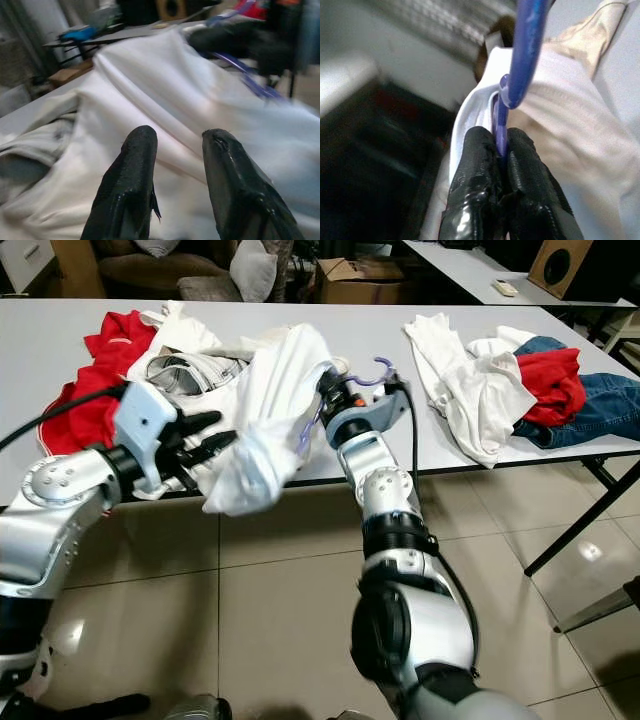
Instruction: Hang hanger
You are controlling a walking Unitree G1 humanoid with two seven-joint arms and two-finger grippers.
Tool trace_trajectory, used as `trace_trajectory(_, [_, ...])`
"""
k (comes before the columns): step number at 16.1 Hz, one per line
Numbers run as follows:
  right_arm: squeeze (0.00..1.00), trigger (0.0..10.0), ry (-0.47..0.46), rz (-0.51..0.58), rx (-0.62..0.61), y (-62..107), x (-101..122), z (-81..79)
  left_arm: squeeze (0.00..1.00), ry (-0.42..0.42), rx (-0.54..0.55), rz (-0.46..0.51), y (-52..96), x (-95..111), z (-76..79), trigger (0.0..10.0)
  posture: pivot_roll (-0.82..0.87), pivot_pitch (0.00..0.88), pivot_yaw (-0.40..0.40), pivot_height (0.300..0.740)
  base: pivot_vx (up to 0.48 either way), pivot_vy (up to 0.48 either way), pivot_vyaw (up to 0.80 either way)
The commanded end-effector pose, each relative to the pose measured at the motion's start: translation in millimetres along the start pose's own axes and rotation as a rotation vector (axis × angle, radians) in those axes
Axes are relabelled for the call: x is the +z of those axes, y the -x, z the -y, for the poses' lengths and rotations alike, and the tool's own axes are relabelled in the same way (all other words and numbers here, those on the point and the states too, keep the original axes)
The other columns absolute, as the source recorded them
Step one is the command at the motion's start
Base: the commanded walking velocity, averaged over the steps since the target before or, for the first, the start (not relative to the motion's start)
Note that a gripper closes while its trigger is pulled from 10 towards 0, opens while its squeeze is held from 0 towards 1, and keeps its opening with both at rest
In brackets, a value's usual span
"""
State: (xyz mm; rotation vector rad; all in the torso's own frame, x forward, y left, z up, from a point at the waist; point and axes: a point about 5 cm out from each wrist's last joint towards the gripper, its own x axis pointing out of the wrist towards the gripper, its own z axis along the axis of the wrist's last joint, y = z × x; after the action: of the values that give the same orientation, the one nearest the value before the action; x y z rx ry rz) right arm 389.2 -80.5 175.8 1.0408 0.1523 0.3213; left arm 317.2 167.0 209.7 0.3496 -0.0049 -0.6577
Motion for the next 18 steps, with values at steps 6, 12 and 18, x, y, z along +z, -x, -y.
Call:
trace_trajectory(6, [0.00, 10.0, 0.295, -0.170, 0.188, 23.5, 12, -11.4, 1.00, 0.031, 0.283, 0.047, 29.7, 2, -43.1, 10.0, 0.03, 0.000, -0.028, 0.740, 0.000, 0.000, 0.00])
trace_trajectory(12, [0.00, 10.0, 0.632, -0.292, 0.503, 88.5, 52, -24.9, 0.79, 0.108, 0.323, 0.055, 38.7, -14, -23.0, 10.0, -0.01, 0.000, -0.045, 0.740, 0.000, 0.000, 0.00])
trace_trajectory(18, [0.00, 10.0, 0.854, -0.204, 0.309, 105.7, 43, -8.4, 0.00, 0.167, 0.408, -0.022, 58.3, -44, 13.6, 10.0, -0.03, 0.007, -0.068, 0.740, 0.000, 0.000, 0.13])
